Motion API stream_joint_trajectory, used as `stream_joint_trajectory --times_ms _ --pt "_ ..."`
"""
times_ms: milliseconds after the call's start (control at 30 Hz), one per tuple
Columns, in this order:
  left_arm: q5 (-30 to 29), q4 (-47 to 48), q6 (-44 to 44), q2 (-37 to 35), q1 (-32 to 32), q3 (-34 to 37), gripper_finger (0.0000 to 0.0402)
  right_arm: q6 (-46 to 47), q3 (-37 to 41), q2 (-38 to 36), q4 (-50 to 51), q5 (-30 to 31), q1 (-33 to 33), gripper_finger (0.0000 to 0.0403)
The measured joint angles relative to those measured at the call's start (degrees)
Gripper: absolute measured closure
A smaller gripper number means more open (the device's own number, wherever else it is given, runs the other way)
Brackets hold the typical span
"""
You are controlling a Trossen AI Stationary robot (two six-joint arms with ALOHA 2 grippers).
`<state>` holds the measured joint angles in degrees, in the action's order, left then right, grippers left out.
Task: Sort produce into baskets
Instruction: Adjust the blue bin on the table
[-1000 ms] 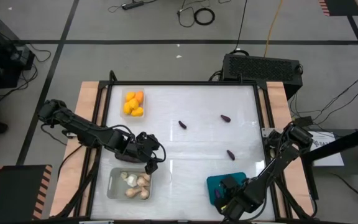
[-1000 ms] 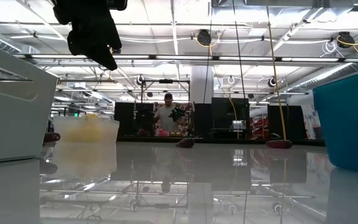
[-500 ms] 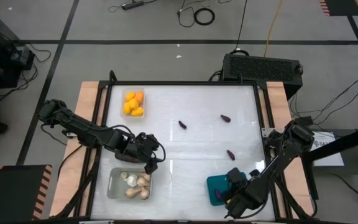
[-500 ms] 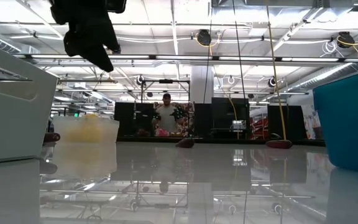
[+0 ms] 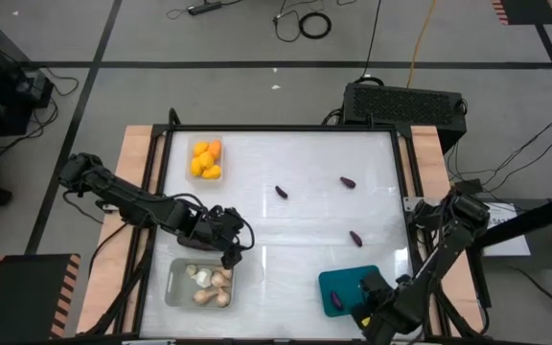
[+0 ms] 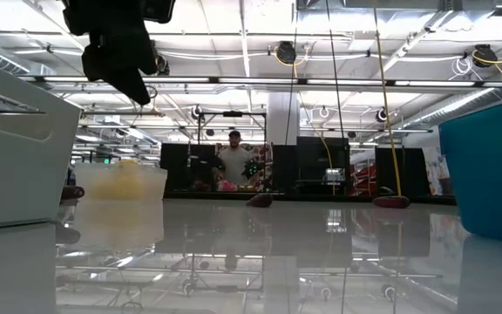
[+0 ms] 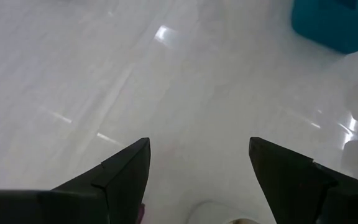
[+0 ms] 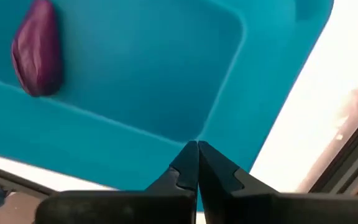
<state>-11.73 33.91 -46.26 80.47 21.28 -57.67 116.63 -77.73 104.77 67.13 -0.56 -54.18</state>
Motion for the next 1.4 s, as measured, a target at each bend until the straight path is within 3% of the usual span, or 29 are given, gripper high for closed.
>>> stream_joint_trajectory --times_ms 300,533,633,900,1167,1300,1400 --pt "0.0 0.0 0.0 0.0 0.0 0.0 0.0123 6.9 0.0 0.0 -3.2 -1.3 -3.5 0.0403" --pt "0.0 0.0 0.0 0.0 0.0 0.0 0.0123 7.3 0.0 0.0 -5.5 -1.1 -3.8 0.0403" --pt "1.6 2.1 1.6 -0.4 -1.2 -0.8 0.0123 5.3 0.0 -0.1 -3.1 0.1 -3.4 0.0403" --pt "1.6 22.4 5.2 -2.8 -6.9 -9.0 0.0123 0.4 0.0 -3.6 3.7 4.2 -1.1 0.0403" --pt "1.2 25.1 5.2 -3.2 -7.7 -9.1 0.0123 -0.5 -0.1 -6.3 12.9 8.2 0.8 0.0403" --pt "1.1 25.2 4.8 -3.2 -7.8 -9.1 0.0123 0.4 0.9 -6.3 18.9 6.1 1.4 0.0403" --pt "1.2 25.1 4.7 -3.2 -7.7 -9.1 0.0123 -1.9 4.0 -6.3 17.7 3.6 2.0 0.0403"
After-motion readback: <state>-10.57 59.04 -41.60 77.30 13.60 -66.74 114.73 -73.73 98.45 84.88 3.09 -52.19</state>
